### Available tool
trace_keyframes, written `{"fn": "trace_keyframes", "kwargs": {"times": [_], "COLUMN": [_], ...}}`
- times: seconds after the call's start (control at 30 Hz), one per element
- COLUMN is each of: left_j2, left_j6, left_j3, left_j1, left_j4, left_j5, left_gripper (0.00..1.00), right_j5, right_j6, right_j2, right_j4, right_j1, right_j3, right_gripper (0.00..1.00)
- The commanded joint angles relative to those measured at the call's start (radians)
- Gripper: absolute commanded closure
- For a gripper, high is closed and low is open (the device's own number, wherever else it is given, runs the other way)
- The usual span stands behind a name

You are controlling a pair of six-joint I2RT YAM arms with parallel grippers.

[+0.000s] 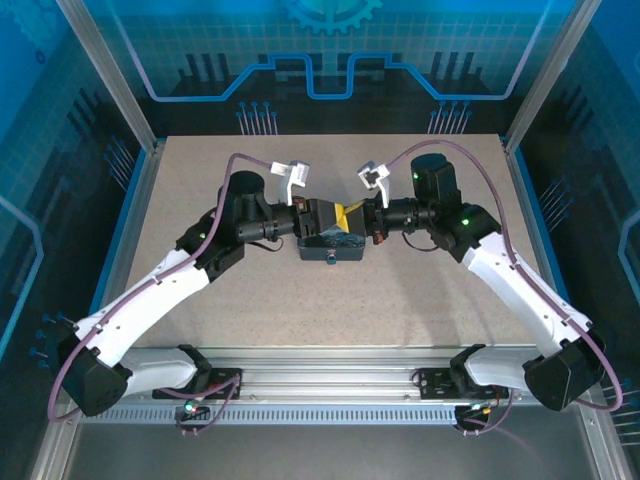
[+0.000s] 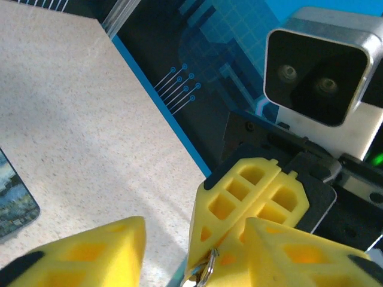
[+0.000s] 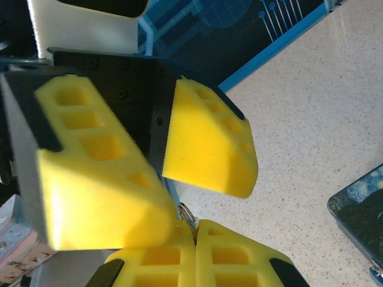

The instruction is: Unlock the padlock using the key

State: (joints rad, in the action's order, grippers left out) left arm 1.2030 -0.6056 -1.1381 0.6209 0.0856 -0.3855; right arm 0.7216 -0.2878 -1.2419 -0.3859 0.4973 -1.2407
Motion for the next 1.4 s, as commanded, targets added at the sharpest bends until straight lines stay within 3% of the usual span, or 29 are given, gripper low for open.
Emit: {"fn": "trace_keyframes", "kwargs": {"times": [0.0, 0.07, 0.2, 0.47, 0.8, 1.13, 1.37], "left_j2": [-0.044, -0.065, -0.092, -0.088, -0.02, -0.004, 0.006], "left_j6": [-0.015, -0.022, -0.068, -0.237, -0.435, -0.451, -0.454], "left_j3": [0.006, 0.022, 0.062, 0.178, 0.246, 0.241, 0.235], "left_j1": [-0.025, -0.043, -0.081, -0.134, -0.135, -0.124, -0.121], "left_j4": [-0.01, -0.015, -0.057, -0.309, -0.639, -0.672, -0.682], "left_j5": [0.013, 0.014, -0.025, -0.175, -0.283, -0.295, -0.299], "left_gripper": [0.44, 0.38, 0.36, 0.29, 0.36, 0.45, 0.63], "right_j5": [-0.009, -0.011, -0.021, -0.08, -0.124, -0.118, -0.126], "right_j6": [-0.033, -0.065, -0.144, -0.363, -0.528, -0.565, -0.565], "right_j2": [0.027, 0.042, 0.076, 0.153, 0.165, 0.112, 0.096], "right_j4": [0.06, 0.096, 0.194, 0.477, 0.711, 0.777, 0.78], "right_j1": [0.004, -0.002, -0.015, -0.035, -0.033, -0.001, 0.01], "right_j3": [0.032, 0.059, 0.102, 0.221, 0.3, 0.296, 0.3], "right_gripper": [1.0, 1.0, 1.0, 1.0, 1.0, 1.0, 1.0]}}
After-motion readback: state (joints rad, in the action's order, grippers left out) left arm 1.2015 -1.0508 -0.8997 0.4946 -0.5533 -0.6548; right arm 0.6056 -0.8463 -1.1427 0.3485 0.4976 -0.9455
